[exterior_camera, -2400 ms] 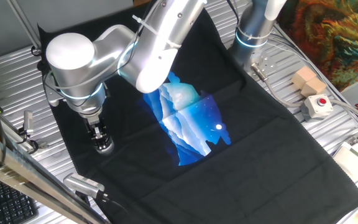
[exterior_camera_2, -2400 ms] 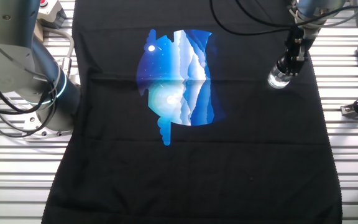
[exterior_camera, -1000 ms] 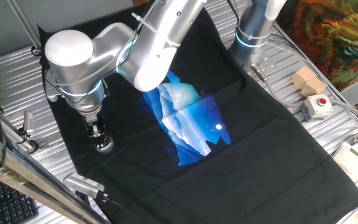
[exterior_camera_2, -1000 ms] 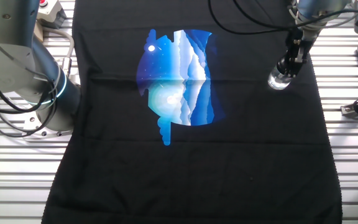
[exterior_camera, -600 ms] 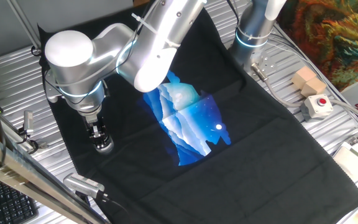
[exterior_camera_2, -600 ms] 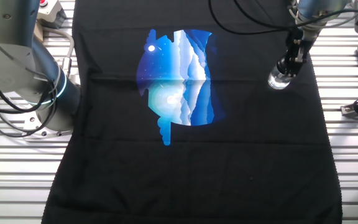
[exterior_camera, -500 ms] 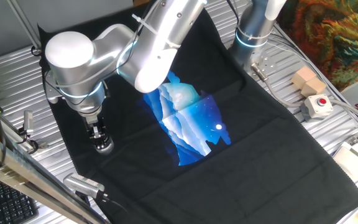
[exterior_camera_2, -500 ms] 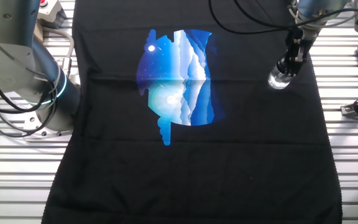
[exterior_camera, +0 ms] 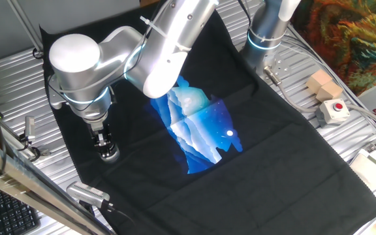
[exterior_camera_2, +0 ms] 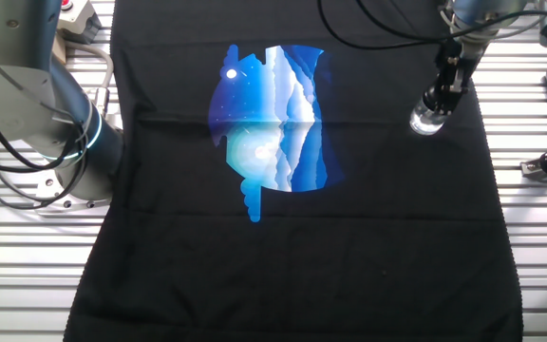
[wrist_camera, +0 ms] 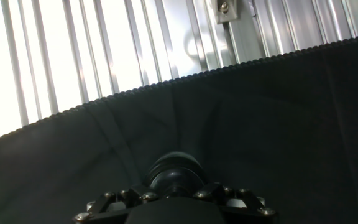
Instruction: Screw the lid onto the jar
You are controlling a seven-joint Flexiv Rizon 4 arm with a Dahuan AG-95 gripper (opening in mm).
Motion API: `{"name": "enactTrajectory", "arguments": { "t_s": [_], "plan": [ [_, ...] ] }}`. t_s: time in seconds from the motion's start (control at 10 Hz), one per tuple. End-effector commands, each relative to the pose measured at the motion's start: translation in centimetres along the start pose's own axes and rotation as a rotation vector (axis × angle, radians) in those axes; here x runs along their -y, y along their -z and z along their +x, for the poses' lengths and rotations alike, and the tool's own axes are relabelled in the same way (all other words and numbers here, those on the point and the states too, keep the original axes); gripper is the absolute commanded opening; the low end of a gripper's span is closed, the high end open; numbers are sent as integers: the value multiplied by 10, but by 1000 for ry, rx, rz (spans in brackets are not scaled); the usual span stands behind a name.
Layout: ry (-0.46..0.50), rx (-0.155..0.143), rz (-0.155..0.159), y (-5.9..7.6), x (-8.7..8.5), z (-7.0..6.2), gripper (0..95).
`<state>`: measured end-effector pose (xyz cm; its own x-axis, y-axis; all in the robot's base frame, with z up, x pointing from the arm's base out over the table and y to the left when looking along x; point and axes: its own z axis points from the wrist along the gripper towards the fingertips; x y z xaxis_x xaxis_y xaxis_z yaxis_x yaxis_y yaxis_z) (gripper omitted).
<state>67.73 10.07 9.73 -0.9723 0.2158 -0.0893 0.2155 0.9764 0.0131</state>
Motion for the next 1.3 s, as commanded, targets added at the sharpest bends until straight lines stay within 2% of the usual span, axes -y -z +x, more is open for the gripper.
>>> {"name": "enactTrajectory", "arguments": {
  "t_s": [0.1,1.3],
  "plan": [
    [-4,2,-4,-1,0,-1,0],
    [-39,4,-3,-2,1,-1,0]
  ]
}}
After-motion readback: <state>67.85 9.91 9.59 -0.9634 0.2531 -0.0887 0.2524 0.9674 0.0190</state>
